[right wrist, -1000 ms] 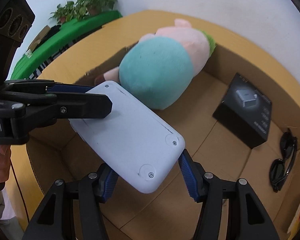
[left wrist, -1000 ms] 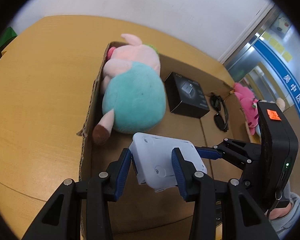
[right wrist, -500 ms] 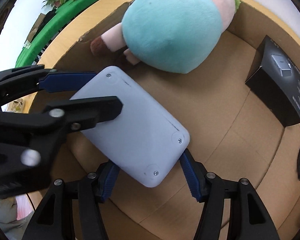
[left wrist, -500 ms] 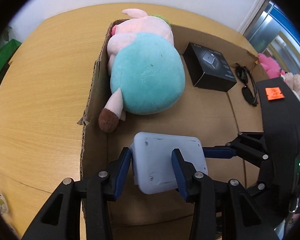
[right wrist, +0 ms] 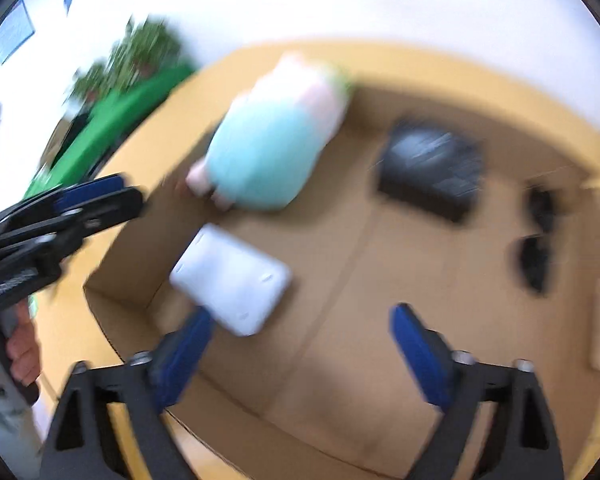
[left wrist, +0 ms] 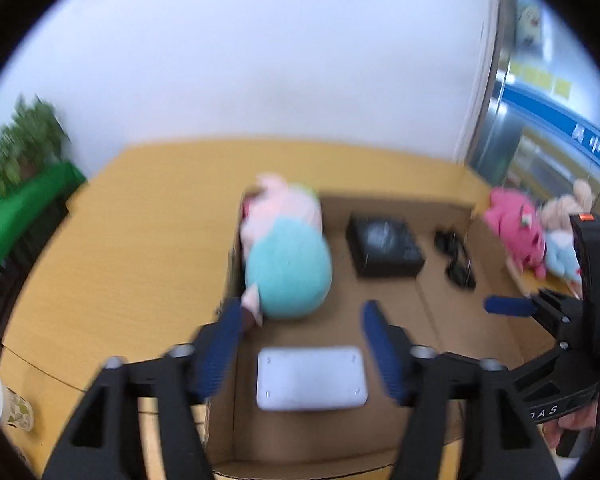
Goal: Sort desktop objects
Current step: 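Lower the power bank into the box and open both grippers, then withdraw both grippers and move them to the clear phone case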
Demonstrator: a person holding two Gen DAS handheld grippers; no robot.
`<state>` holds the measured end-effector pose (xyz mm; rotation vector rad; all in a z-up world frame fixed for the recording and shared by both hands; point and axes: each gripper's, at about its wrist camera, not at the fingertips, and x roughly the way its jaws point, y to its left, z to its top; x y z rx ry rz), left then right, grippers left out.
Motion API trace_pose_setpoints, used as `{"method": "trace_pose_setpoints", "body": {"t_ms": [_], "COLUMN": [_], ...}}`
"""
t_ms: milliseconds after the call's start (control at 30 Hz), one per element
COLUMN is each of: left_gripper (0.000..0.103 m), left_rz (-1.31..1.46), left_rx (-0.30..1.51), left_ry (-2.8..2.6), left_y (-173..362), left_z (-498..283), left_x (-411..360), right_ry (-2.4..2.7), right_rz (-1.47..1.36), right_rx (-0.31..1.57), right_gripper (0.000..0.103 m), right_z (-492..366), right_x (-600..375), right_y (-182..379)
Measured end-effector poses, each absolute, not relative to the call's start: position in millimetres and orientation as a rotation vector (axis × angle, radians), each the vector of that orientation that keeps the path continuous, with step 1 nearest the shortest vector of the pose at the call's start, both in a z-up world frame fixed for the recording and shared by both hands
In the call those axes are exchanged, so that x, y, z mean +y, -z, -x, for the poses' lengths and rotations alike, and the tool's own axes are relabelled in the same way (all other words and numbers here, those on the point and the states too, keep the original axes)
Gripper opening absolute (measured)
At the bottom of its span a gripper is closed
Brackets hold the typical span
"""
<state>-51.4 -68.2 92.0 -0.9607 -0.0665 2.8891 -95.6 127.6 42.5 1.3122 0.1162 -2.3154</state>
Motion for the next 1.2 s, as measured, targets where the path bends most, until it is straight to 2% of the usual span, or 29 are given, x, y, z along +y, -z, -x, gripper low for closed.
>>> {"method": "trace_pose_setpoints", "body": {"t_ms": [67,167,233,333,533,667,1200], "left_gripper": [0.086,0.087,0.087,0.087,0.087,0.087,0.087], "left_rz": [0.74,0.62,0.614,0.603,0.683,0.732,0.705], "left_rx": [-0.045,-0.04,-0.041,-0.01,-0.03,0.035,0.085], "left_ry": [-3.015,-3.027,-2.992,-2.945,-2.938,-2.972,-2.965], "left_y": [-106,-110,-109,-104,-95,-94,-99], "left_z": [25,8,2,-3,-13,-24,-41], "left_x": [-53,-32,-21,-8,1,5,24], "right_ry": [2.451,2.591,2.684,2.757,2.794,2.784,2.807], "right_rz": [-1.196,-1.082,-1.008,-0.975,-0.993,-1.02,-1.009], "right_rx": [0.122,0.091,0.043,0.066,0.135,0.141,0.128], "right_gripper": [0.103,0.103,0.103,0.103,0.103,0.103,0.103], "right_z": [80,60,39,30,7,2,-5], "right_x": [146,159,171,186,193,195,200], "right_y": [-62,-83,-94,-105,-95,-85,-83]}}
